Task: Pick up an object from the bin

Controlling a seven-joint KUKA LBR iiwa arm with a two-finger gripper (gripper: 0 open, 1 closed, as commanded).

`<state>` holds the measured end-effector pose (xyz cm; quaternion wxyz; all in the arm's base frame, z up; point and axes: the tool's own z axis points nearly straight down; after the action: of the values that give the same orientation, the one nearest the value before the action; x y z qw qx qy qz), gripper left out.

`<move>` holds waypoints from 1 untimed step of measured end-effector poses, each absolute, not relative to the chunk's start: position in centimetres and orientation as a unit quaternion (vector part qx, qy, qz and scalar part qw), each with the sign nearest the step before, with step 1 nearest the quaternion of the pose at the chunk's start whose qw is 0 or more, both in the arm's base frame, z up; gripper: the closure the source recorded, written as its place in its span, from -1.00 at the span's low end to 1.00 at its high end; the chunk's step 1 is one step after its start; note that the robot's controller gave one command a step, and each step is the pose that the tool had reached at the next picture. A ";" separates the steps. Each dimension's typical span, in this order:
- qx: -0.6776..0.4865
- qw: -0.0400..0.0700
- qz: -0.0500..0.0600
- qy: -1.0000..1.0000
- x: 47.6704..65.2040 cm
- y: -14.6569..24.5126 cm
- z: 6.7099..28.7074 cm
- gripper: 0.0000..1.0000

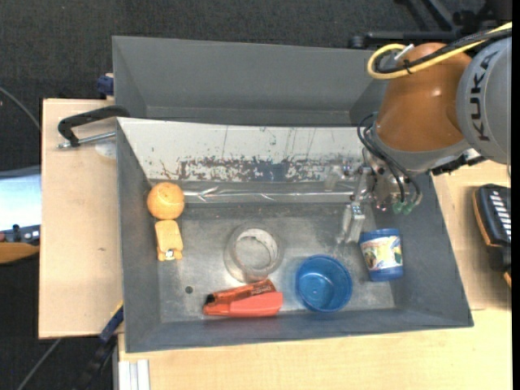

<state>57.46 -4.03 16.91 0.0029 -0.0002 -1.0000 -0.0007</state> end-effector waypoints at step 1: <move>0.000 -0.001 0.000 -1.000 57.6 -4.0 17.4 -1.00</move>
Offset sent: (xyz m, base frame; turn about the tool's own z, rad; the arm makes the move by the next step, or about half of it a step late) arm -0.0725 0.0272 -0.0991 -0.2333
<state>57.61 -4.02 17.42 -0.0012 0.0003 -1.0000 -0.0003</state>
